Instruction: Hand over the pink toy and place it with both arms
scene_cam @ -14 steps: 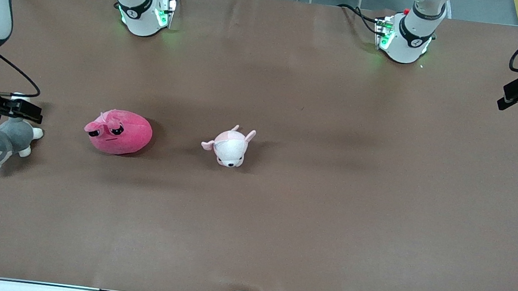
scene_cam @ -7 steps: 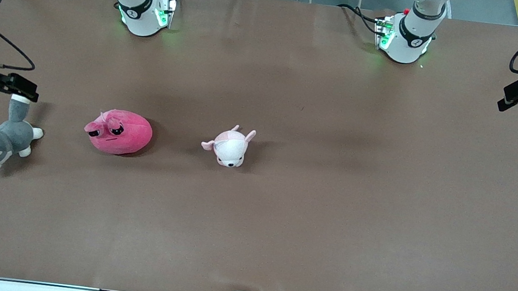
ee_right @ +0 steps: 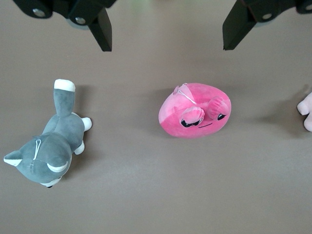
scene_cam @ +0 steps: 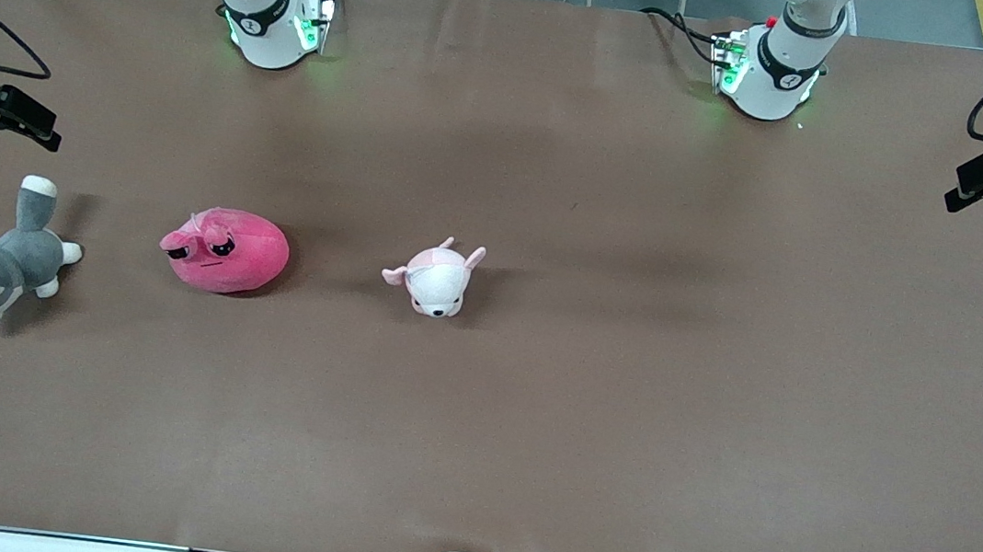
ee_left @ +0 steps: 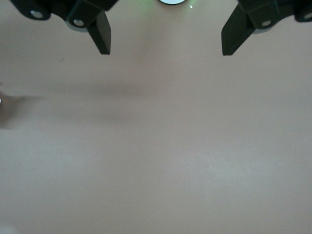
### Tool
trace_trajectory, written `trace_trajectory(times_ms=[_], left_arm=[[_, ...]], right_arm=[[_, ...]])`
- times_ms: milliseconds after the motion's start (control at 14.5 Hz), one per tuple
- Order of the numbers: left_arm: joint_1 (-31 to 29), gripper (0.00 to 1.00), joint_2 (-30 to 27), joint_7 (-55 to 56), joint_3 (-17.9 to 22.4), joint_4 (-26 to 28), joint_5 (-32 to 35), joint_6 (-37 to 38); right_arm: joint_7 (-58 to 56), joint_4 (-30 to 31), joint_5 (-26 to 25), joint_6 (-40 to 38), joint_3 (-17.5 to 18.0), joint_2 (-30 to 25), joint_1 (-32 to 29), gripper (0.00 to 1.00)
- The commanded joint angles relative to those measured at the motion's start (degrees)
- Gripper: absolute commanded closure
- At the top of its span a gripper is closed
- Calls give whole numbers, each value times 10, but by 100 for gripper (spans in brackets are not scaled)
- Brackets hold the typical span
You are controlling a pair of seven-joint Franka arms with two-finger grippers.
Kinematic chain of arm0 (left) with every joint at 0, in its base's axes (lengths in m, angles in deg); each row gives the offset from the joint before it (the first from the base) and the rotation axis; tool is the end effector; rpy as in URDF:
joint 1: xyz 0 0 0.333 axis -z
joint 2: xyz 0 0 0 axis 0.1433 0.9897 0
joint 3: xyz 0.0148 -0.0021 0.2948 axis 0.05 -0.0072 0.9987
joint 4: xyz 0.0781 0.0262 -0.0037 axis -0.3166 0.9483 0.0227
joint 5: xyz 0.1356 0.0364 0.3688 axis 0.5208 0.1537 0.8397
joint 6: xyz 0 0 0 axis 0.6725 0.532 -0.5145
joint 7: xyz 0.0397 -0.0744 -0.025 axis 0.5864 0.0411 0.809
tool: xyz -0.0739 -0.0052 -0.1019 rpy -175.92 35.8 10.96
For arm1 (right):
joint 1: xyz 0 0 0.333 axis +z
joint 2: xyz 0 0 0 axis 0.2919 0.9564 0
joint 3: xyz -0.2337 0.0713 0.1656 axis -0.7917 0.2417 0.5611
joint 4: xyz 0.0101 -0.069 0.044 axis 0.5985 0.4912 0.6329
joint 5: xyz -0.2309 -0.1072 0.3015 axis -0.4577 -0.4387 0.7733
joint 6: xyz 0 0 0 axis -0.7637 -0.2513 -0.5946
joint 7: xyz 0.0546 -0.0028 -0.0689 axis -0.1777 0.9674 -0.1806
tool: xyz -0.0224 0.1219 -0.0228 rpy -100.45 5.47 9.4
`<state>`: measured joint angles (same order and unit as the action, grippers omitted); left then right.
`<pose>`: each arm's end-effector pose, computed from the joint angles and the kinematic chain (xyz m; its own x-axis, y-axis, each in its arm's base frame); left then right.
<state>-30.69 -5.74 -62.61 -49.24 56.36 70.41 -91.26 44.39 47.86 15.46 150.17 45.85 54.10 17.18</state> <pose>0.5310 -0.0138 0.6274 0.9979 0.0644 -0.0101 0.0647 -0.9972 0.0383 0.5412 -0.0398 0.5655 0.9980 -0.0170 -0.0606 -0.0158 -0.9997 0.0198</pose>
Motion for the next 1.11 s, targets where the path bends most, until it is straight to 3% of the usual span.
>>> trace_trajectory(times_ms=[0,415,1037], left_arm=[[33,0,-1,-6,38,4,-2,-6],[181,0,-1,-5,182,4,-2,-5],[203,0,-1,-4,201,4,-1,-4]], right_arm=[[5,23,7,2,6,-36,-6,0],[6,23,9,-5,7,-55,-3,0],[5,24,9,-11,6,-54,-5,0]])
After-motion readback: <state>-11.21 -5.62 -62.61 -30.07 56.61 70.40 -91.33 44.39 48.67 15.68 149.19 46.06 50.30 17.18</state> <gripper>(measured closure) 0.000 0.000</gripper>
